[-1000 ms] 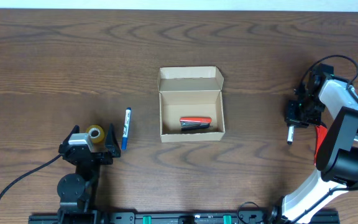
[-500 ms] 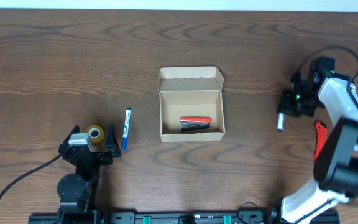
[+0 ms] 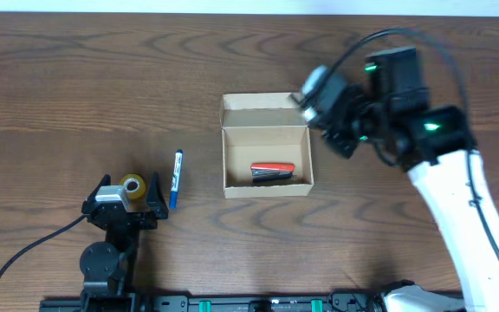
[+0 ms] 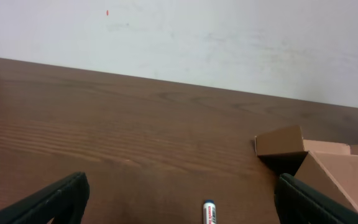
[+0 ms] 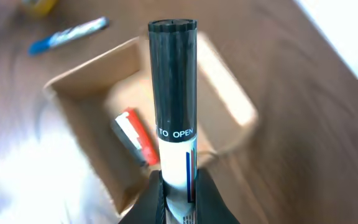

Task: Pack container
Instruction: 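Carry the black marker into the box and lower it beside the stapler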

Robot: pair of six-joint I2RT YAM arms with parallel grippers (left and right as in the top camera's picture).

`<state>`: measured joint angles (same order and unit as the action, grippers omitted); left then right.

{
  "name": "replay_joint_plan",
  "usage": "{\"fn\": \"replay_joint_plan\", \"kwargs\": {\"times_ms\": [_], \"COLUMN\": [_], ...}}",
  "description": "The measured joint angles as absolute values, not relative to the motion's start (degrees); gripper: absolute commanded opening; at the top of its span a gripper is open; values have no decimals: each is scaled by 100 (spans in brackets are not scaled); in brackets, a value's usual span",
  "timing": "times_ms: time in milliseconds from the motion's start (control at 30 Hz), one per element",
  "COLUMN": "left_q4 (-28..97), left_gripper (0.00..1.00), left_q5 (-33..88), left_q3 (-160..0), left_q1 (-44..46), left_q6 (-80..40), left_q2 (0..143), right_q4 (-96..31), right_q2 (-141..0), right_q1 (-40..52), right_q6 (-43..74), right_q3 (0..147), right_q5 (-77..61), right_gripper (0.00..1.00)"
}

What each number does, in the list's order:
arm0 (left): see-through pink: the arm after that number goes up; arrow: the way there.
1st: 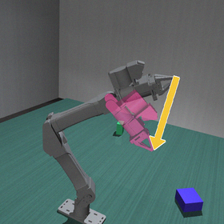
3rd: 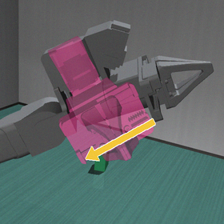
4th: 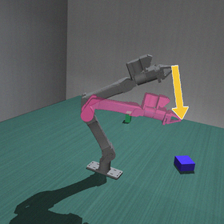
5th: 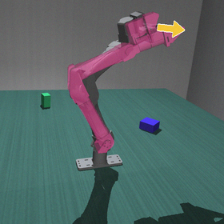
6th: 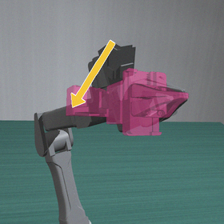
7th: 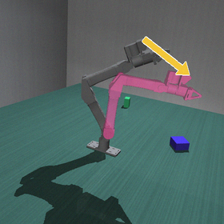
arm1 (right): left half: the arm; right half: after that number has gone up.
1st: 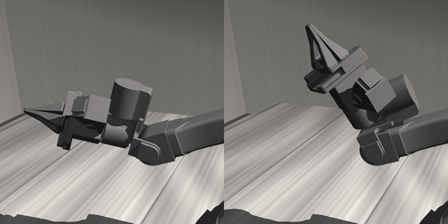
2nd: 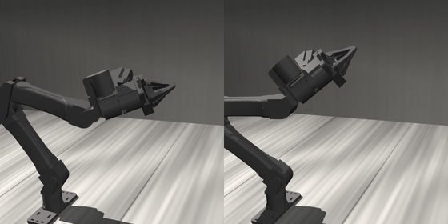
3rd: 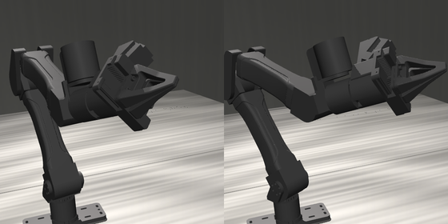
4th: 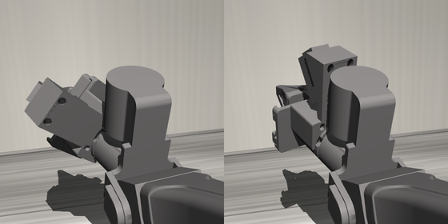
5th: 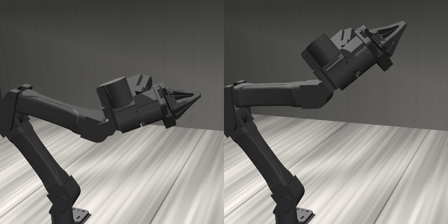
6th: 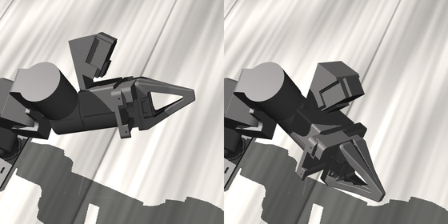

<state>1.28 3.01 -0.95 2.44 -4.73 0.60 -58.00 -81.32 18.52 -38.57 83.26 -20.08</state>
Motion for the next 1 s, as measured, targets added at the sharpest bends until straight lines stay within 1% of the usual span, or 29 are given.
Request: {"fn": "replay_joint_plan", "kwargs": {"times_ms": [200,367,633,1000], "left_q4": [128,128,128,128], "left_gripper": [95,96,95,96], "left_q5": [301,301,301,301], "left_q3": [-95,-95,-95,-95], "left_q1": [244,244,244,244], "left_q6": [-473,-473,-473,-473], "left_q2": [60,60,60,60], "right_q4": [-5852,-5776,-6066,-5861], "right_q2": [-8447,-8567,-9496,-10724], "right_q1": [2711,3151,3225,3081], "right_q6": [-4786,-5371,-5815,-6114], "right_q3": [8274,8281,8322,8322], "right_q5": [-1466,-1229,-1011,-766], "right_gripper": [1,1,1,1]}}
